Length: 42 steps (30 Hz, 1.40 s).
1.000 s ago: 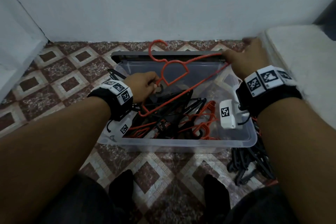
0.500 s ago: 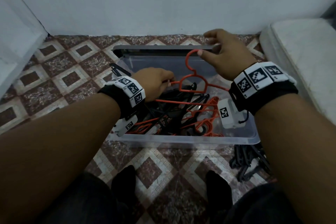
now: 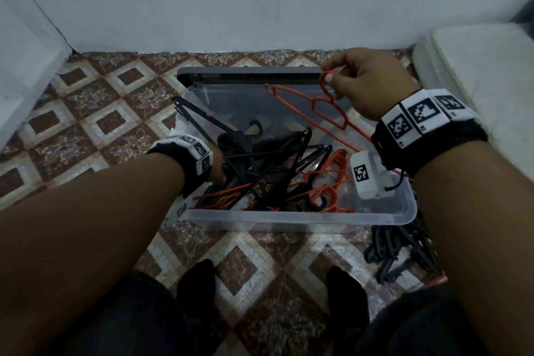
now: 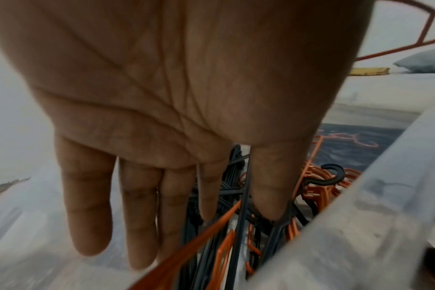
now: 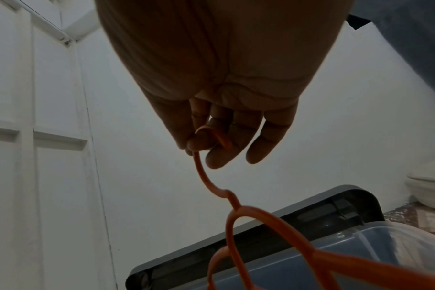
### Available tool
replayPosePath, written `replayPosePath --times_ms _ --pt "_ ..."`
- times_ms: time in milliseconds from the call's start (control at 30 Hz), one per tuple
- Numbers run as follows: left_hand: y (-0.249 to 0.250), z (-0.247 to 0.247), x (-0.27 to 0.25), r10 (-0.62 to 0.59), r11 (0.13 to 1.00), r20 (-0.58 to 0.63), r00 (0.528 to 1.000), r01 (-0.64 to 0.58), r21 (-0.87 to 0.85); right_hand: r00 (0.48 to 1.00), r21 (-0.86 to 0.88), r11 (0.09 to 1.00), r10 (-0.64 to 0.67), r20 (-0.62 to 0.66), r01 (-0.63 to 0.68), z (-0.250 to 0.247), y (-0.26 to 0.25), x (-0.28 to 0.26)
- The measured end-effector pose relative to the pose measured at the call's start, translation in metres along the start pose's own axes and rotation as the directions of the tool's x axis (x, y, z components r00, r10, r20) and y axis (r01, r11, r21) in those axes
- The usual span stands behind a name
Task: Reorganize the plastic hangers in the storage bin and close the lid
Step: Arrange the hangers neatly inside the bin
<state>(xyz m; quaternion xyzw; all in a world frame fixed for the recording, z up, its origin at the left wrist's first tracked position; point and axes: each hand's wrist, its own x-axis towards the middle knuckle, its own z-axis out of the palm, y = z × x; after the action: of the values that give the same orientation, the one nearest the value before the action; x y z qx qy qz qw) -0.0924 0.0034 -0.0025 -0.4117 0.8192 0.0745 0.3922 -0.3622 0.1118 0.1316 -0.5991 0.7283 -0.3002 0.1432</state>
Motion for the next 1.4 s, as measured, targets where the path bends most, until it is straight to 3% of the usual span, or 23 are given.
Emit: replayPosePath --times_ms 33,100,200,300,400,500,600,700,767,900,1000,1033,1067,1167,1200,1233,1333,1400 --pt "0.002 0.013 0.006 -0.010 0.997 0.109 0.994 0.001 0.080 1.000 0.002 1.000 0.003 0.002 -0.003 0.001 0.000 0.000" --pt "0.004 0.030 0.013 -0.043 0.984 0.152 0.988 0.015 0.179 1.000 0.007 1.000 0.007 0.006 -0.007 0.001 0.000 0.001" --pt "0.001 0.038 0.021 -0.098 0.993 0.244 0.965 0.080 0.084 1.000 0.015 1.000 0.016 0.004 -0.016 0.001 0.002 0.002" --pt "-0.001 0.037 0.025 -0.084 0.995 0.328 0.941 0.065 0.071 1.000 0.013 1.000 0.024 0.014 -0.024 0.002 0.007 0.002" --pt "-0.001 0.032 0.020 -0.072 0.997 0.101 0.992 0.074 -0.013 0.999 0.016 0.999 0.040 0.013 -0.040 0.002 0.011 0.003" --pt "-0.005 -0.009 0.001 -0.071 0.994 -0.186 0.980 0.054 -0.093 0.997 0.035 0.997 0.071 -0.043 -0.069 -0.001 0.014 0.005" --pt "-0.007 -0.058 -0.028 -0.095 0.936 -0.469 0.878 -0.081 -0.342 0.989 0.065 0.994 0.099 -0.109 -0.093 -0.005 0.015 0.006" --pt "0.001 -0.081 -0.057 -0.138 0.779 -0.660 0.738 -0.330 -0.533 0.983 0.080 0.992 0.108 -0.150 -0.097 -0.007 0.014 0.004" --pt "0.011 -0.087 -0.070 -0.178 0.724 -0.732 0.658 -0.416 -0.551 0.980 0.092 0.991 0.107 -0.168 -0.093 -0.008 0.013 0.003" --pt "0.017 -0.093 -0.081 -0.205 0.751 -0.811 0.549 -0.444 -0.490 0.984 0.076 0.994 0.087 -0.158 -0.075 -0.008 0.012 -0.001" --pt "0.013 -0.102 -0.087 -0.321 0.701 -0.872 0.370 -0.526 -0.481 0.983 0.084 0.994 0.088 -0.162 -0.076 -0.009 0.012 0.000" --pt "0.013 -0.104 -0.088 -0.371 0.672 -0.865 0.337 -0.546 -0.501 0.982 0.096 0.993 0.090 -0.167 -0.075 -0.009 0.012 0.001" --pt "0.013 -0.105 -0.087 -0.393 0.644 -0.847 0.358 -0.550 -0.532 0.981 0.102 0.992 0.087 -0.173 -0.070 -0.009 0.011 0.001" --pt "0.021 -0.098 -0.082 -0.294 0.617 -0.763 0.576 -0.495 -0.611 0.982 0.098 0.993 0.077 -0.174 -0.061 -0.008 0.010 0.002" --pt "0.023 -0.096 -0.082 -0.274 0.617 -0.760 0.590 -0.498 -0.609 0.982 0.095 0.994 0.074 -0.171 -0.058 -0.008 0.009 0.002" --pt "0.023 -0.096 -0.082 -0.275 0.612 -0.776 0.567 -0.520 -0.596 0.983 0.096 0.994 0.072 -0.171 -0.057 -0.009 0.009 0.002" --pt "0.019 -0.108 -0.084 -0.382 0.521 -0.821 0.425 -0.635 -0.571 0.979 0.130 0.989 0.089 -0.183 -0.066 -0.010 0.011 0.003" --pt "0.020 -0.112 -0.087 -0.413 0.477 -0.823 0.390 -0.677 -0.560 0.976 0.134 0.989 0.092 -0.199 -0.066 -0.011 0.011 0.003"
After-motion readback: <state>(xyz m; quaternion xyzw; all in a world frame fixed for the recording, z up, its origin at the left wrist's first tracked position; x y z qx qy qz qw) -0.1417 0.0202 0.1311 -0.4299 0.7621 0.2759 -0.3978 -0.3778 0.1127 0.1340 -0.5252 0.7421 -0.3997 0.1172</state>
